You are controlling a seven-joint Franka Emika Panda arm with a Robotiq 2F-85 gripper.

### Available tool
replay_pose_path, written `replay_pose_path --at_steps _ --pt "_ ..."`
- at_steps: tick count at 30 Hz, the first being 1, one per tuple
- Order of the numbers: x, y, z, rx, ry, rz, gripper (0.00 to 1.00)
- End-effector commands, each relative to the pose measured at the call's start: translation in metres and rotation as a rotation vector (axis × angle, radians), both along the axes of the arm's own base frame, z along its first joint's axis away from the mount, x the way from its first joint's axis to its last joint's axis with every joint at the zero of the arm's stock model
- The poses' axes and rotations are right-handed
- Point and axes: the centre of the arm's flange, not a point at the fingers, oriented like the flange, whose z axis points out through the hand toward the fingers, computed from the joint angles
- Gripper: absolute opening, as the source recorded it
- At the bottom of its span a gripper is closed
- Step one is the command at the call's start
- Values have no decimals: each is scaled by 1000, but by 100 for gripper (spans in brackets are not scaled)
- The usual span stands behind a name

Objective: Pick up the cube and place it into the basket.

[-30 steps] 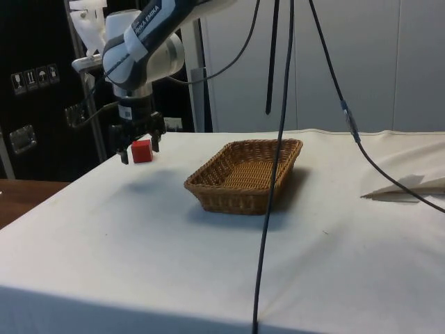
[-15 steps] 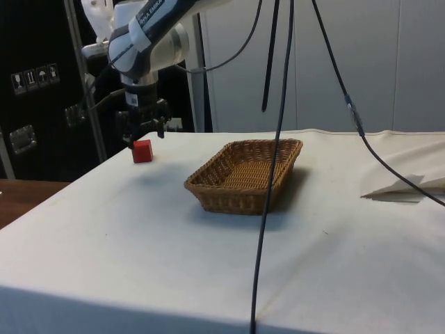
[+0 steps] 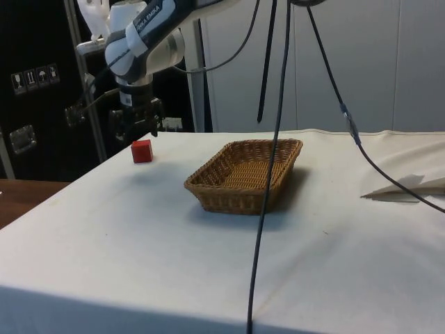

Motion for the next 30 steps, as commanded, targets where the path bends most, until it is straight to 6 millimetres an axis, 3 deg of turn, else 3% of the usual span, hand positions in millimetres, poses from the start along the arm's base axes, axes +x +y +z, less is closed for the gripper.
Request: replay_pose_path --at_steps 1,12,23,30 --pt "3 -1 -1 1 -4 -8 100" --pt "8 1 -9 -14 -18 -46 100" --pt "6 1 -32 -12 -15 -141 100" --pt "6 2 -30 -11 -19 -140 100"
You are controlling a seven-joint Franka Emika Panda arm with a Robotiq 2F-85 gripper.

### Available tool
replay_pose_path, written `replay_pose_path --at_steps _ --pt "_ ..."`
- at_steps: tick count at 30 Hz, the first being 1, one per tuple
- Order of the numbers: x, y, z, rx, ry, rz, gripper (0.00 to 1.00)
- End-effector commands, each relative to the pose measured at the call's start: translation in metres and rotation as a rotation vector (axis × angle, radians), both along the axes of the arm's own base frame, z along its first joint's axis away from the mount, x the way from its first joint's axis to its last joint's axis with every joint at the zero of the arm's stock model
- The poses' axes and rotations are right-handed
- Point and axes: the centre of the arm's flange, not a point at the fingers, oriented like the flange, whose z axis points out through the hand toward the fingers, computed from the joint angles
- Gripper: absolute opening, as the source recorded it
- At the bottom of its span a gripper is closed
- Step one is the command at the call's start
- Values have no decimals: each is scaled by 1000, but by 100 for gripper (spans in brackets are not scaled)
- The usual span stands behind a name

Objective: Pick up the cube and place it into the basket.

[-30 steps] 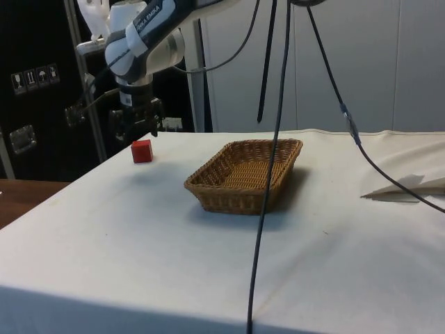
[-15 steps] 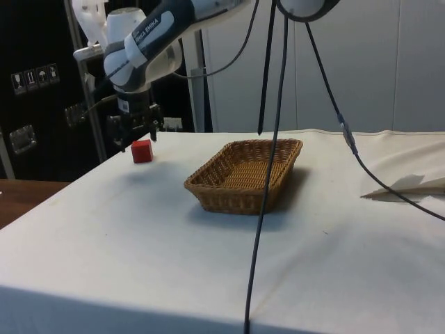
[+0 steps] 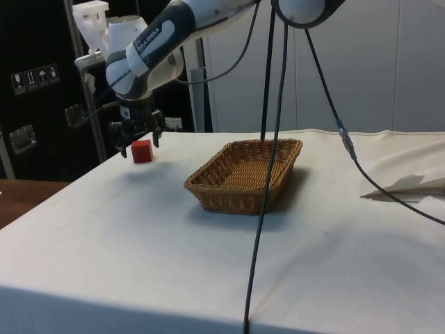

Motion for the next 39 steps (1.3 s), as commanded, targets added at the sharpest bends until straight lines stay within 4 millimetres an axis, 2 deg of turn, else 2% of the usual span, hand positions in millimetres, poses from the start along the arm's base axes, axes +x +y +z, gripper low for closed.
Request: replay_pose_path --at_steps 1,17,39 --pt "2 1 -2 0 0 -3 100" --pt "9 0 -11 -23 -35 -64 100" --pt "9 -3 -20 -97 -66 -171 100"
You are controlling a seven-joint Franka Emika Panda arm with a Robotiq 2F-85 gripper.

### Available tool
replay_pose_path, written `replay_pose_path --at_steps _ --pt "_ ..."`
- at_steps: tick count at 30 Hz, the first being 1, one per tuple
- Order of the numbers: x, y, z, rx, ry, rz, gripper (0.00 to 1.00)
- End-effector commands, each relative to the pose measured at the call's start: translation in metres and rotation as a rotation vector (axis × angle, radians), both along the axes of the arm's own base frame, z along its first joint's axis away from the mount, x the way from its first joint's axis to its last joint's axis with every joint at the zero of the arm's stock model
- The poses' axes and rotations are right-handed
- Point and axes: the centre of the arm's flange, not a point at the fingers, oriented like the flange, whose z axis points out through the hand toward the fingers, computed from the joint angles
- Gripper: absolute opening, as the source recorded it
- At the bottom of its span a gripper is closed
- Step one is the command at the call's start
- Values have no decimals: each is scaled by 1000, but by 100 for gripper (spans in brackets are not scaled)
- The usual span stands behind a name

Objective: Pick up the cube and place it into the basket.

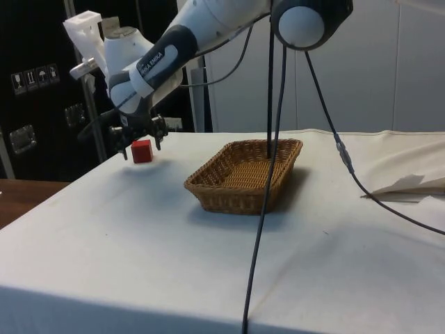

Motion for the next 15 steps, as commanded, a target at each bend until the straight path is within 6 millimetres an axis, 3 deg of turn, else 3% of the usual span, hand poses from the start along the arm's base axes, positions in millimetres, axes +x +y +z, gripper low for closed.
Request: replay_pose_path --at_steps 1,15 --pt "1 0 -1 -7 -7 -5 100" --pt "4 -9 -13 -16 -29 0 100"
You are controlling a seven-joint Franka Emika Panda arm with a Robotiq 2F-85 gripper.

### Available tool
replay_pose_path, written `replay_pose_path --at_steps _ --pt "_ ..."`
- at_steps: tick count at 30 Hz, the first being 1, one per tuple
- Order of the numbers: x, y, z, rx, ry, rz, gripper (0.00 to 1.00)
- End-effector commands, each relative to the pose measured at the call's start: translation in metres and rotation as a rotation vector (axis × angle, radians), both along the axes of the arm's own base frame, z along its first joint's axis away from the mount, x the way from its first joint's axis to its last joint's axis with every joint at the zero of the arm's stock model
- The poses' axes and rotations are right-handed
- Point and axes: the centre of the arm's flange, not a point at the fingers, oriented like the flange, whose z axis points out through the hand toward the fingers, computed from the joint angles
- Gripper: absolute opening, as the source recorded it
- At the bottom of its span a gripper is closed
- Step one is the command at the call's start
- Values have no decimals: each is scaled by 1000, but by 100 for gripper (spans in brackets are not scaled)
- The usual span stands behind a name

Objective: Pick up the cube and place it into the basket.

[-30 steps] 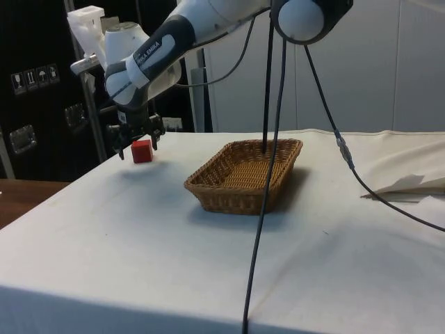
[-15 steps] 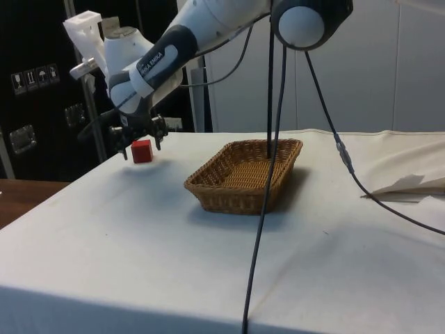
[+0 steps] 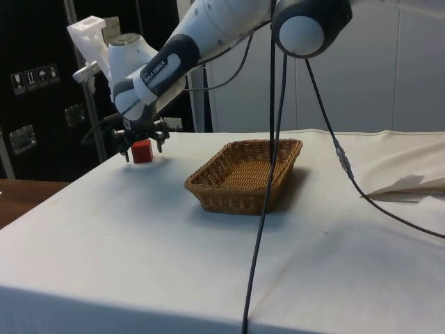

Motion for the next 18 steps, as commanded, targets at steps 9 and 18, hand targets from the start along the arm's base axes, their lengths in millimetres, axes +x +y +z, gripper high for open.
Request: replay_pose_path --at_steps 9,18 --pt "3 -12 -6 -36 -40 -1 100" --pt "3 -18 -9 -67 -58 1 100"
